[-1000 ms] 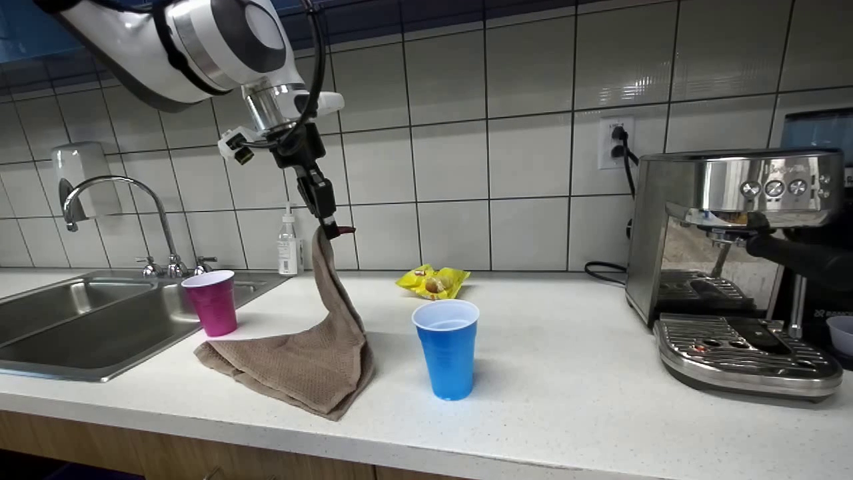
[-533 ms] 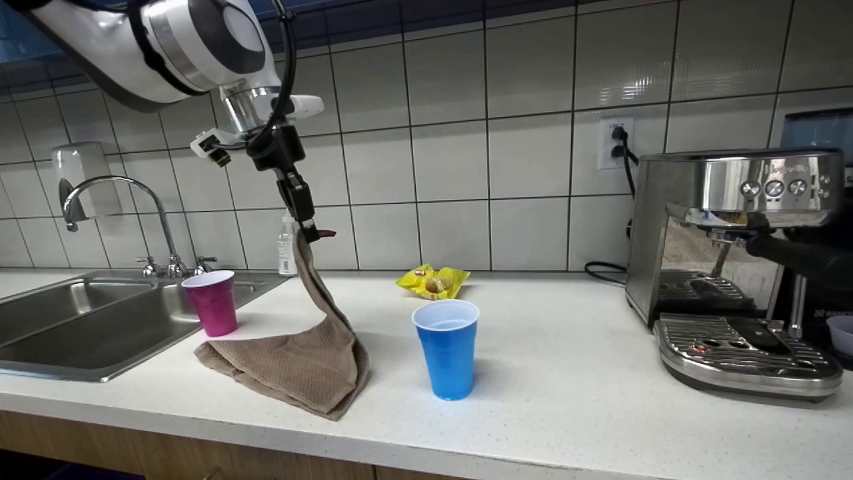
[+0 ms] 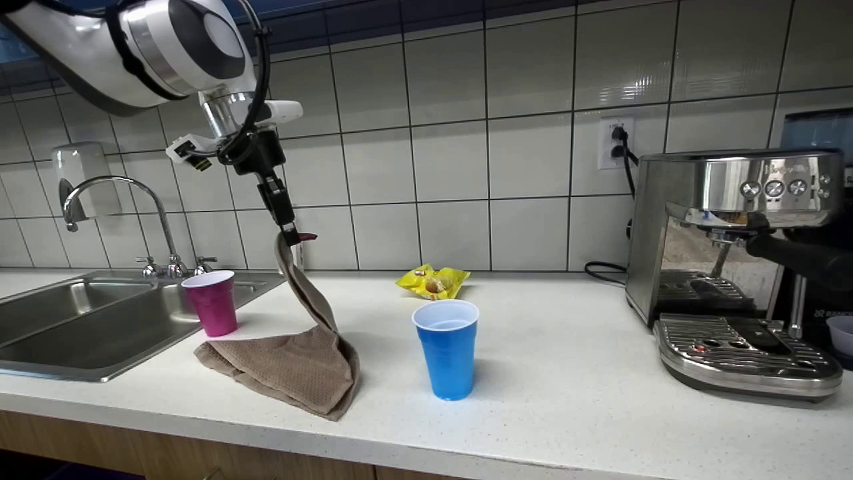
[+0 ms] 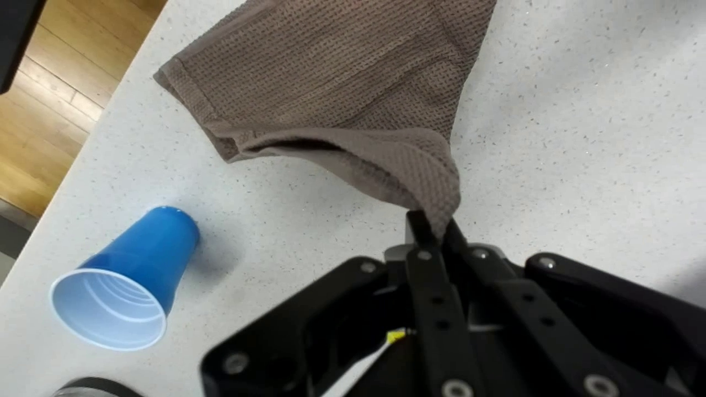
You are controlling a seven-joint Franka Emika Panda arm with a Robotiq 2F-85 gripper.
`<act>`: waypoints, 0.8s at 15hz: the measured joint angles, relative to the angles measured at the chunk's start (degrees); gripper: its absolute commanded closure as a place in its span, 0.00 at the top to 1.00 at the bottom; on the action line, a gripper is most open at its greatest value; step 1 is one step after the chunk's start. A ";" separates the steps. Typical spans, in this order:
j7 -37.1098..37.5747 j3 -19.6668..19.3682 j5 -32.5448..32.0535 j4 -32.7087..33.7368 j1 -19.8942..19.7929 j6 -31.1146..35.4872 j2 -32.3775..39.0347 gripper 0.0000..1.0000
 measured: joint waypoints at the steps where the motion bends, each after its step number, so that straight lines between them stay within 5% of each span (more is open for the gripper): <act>1: 0.45 0.25 0.00 -0.04 0.23 -0.07 0.00 0.01; 12: 4.99 2.67 -0.02 -0.41 2.15 -1.92 -0.05 0.01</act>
